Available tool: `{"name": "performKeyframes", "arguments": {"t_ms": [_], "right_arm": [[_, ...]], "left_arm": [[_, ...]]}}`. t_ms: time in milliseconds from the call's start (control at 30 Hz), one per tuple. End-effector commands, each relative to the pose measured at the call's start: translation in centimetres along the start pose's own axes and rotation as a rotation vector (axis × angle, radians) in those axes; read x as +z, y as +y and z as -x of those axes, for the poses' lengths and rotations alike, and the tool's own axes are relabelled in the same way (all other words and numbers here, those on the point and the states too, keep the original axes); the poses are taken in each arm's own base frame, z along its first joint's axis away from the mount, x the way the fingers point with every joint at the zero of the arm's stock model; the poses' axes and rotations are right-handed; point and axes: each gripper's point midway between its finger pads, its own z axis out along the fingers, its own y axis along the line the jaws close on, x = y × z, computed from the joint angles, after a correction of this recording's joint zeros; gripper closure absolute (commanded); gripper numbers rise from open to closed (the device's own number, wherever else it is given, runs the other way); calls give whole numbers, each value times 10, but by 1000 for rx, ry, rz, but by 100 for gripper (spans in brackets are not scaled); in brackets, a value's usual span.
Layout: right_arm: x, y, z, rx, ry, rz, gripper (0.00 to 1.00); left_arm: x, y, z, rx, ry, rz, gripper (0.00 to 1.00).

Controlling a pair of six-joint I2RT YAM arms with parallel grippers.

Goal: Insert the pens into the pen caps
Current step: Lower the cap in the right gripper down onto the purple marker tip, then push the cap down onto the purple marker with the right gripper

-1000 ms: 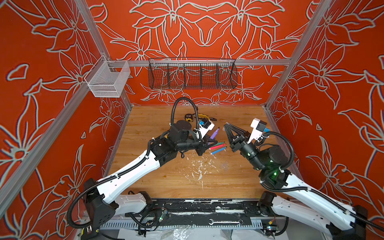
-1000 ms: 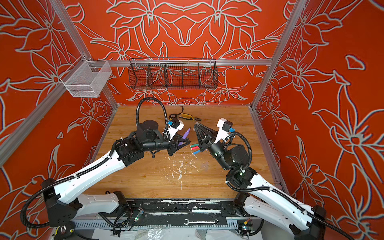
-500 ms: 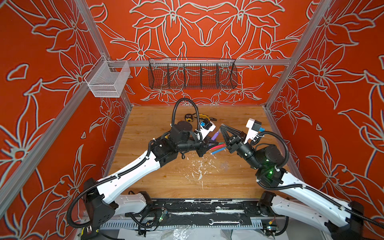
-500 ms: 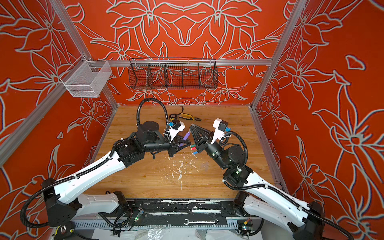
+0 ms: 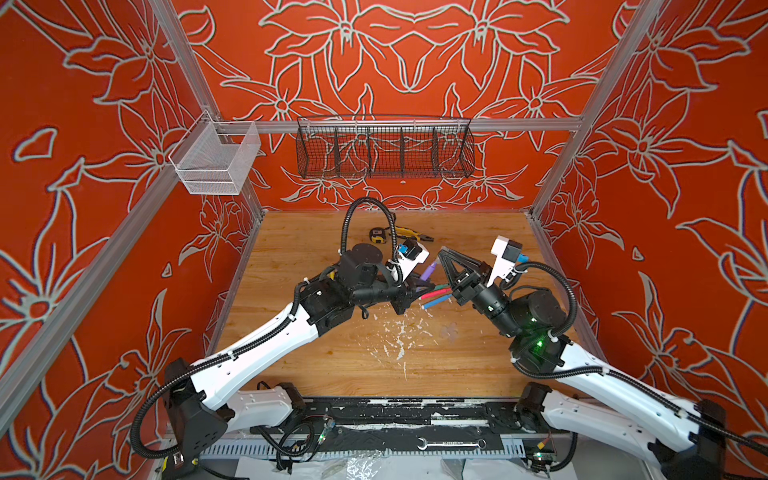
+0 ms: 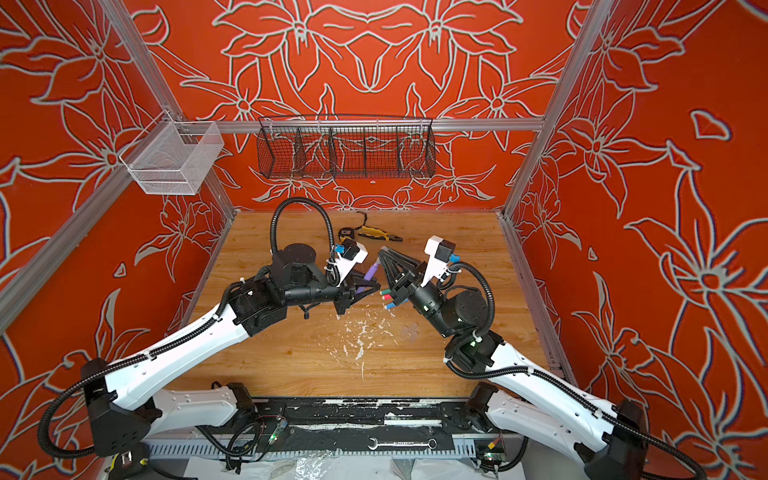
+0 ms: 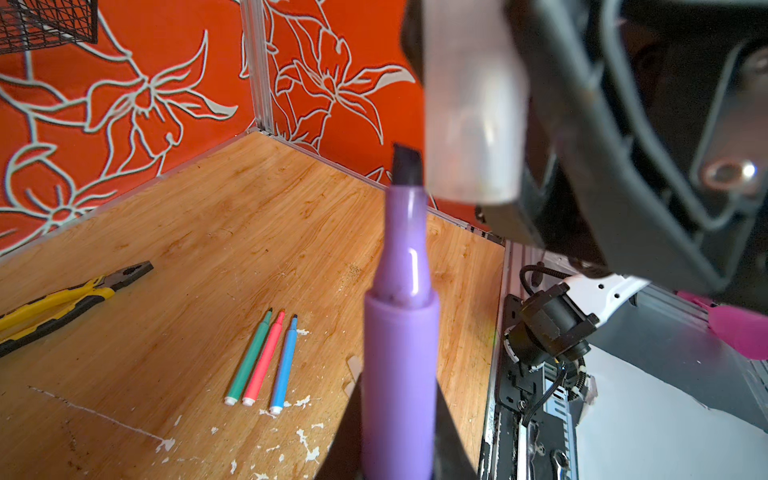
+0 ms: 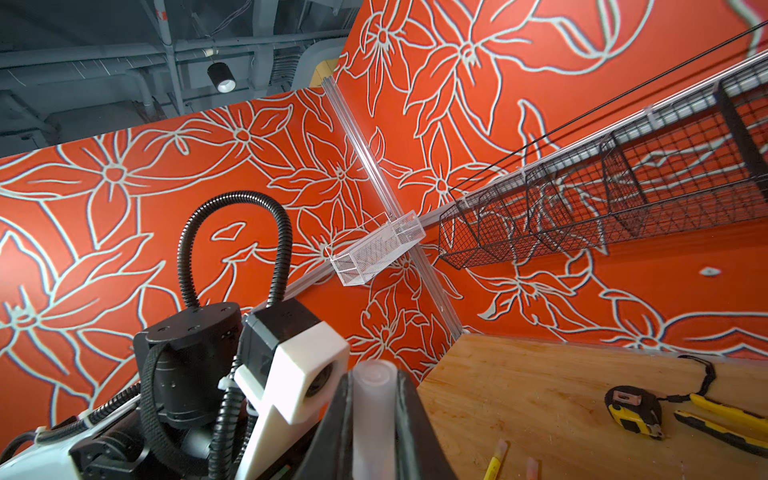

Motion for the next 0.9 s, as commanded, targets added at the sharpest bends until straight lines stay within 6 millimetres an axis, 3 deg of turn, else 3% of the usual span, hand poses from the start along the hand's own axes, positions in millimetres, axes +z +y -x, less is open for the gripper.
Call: {"name": "performKeyframes", "arguments": {"t_ms": [0, 433, 867], "right_arm": [[-10, 2, 20, -19, -83, -1, 100], [-9, 10, 19, -17, -73, 44, 100], [7, 4, 0, 32, -24, 41, 100]], "left_arm": [[-7, -14, 12, 46, -36, -55, 100], [-4, -19, 12, 49, -34, -79, 100], [-10, -14, 16, 50, -66, -34, 100]]}}
